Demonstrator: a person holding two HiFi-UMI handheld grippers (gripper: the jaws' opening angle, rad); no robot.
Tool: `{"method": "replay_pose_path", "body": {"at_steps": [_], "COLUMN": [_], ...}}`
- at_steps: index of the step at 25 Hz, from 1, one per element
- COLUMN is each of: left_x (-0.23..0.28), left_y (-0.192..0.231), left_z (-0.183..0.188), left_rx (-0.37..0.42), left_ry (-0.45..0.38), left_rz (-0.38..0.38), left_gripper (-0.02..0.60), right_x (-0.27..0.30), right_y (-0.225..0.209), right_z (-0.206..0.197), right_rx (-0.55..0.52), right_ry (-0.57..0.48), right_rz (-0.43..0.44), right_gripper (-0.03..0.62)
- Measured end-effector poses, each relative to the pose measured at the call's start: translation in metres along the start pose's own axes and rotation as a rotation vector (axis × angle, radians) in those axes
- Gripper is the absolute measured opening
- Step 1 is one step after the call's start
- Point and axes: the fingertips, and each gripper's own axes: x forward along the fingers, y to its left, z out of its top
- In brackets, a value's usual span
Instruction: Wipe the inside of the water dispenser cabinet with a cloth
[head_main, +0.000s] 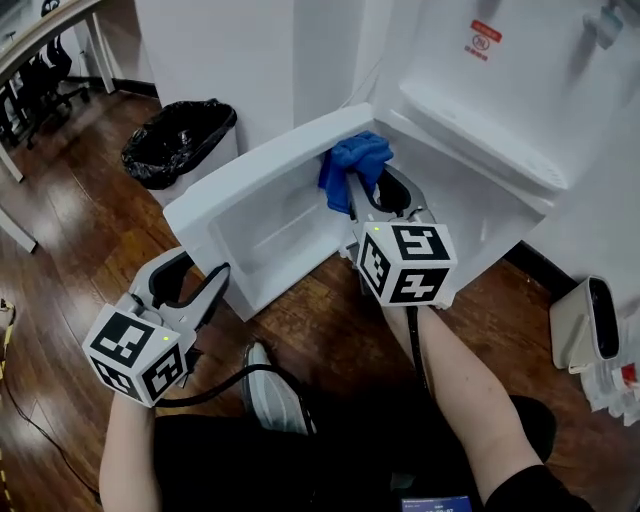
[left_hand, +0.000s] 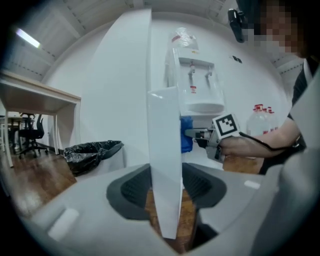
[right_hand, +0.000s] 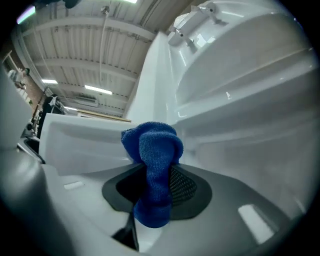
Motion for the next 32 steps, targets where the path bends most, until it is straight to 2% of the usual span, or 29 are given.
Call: {"method": "replay_pose_path", "body": {"at_steps": [2,3,9,11,13,14,16,18,20,22,23,24,25,27,29,32], "left_x": [0.0,0.0,-0.001,-0.001,0.0,0.0,0.001,0.002,0.002,0.003,0.003,0.004,0.004,0.004,0.004,0.004], "left_y": [0.0,-0.001,0.0,0.001,-0.001,-0.001,-0.002,-0.002,-0.002,-0.003,-0.004,-0.005,-0.005,-0.005,-0.003,-0.002], "left_z": [0.0,0.001,0.003,0.002,0.001,0.001,0.001,0.001,0.001,0.0,0.0,0.0,-0.001,-0.001,-0.002,-0.002], "left_rx": [0.002,-0.001,0.002,0.001,-0.002,-0.001,0.0,0.003,0.01,0.014,0.013,0.013,0.014,0.015,0.011,0.0], "left_ry": [0.005,0.007,-0.008,-0.016,-0.022,-0.025,-0.026,-0.026,-0.023,-0.019,-0.018,-0.016,-0.014,-0.011,-0.012,-0.019], "left_rz": [0.002,0.006,0.001,0.004,0.006,0.005,0.004,0.006,0.007,0.006,0.004,0.002,0.001,0.004,0.008,0.008], "left_gripper": [0.196,0.196,0.196,0.196,0.196,0.198,0.196,0.196,0.196,0.196,0.196,0.196,0.196,0.196,0.196,0.196], "right_x": [-0.002,-0.004,-0.052,-0.06,-0.056,-0.048,-0.026,-0.006,0.004,0.004,0.002,0.0,-0.002,-0.009,-0.022,-0.05], "right_y": [0.018,0.037,0.183,0.203,0.194,0.178,0.13,0.076,0.033,0.016,0.018,0.028,0.042,0.077,0.117,0.183], "right_z": [-0.005,-0.006,0.01,0.003,-0.011,-0.018,-0.028,-0.029,-0.03,-0.028,-0.029,-0.032,-0.036,-0.041,-0.039,-0.034], "right_rx": [-0.031,-0.037,-0.075,-0.073,-0.047,-0.035,0.001,0.033,-0.005,-0.094,-0.14,-0.165,-0.157,-0.07,-0.017,-0.03], "right_ry": [0.01,0.013,-0.057,-0.032,0.007,0.022,0.032,0.032,0.036,0.033,0.029,0.024,0.016,-0.016,-0.067,-0.131], "right_rz": [-0.024,0.021,0.586,0.711,0.78,0.772,0.655,0.465,0.253,0.071,0.011,-0.013,0.005,0.125,0.281,0.564], "right_gripper": [0.123,0.123,0.123,0.123,0.123,0.123,0.123,0.123,0.121,0.123,0.123,0.123,0.123,0.123,0.123,0.123]}}
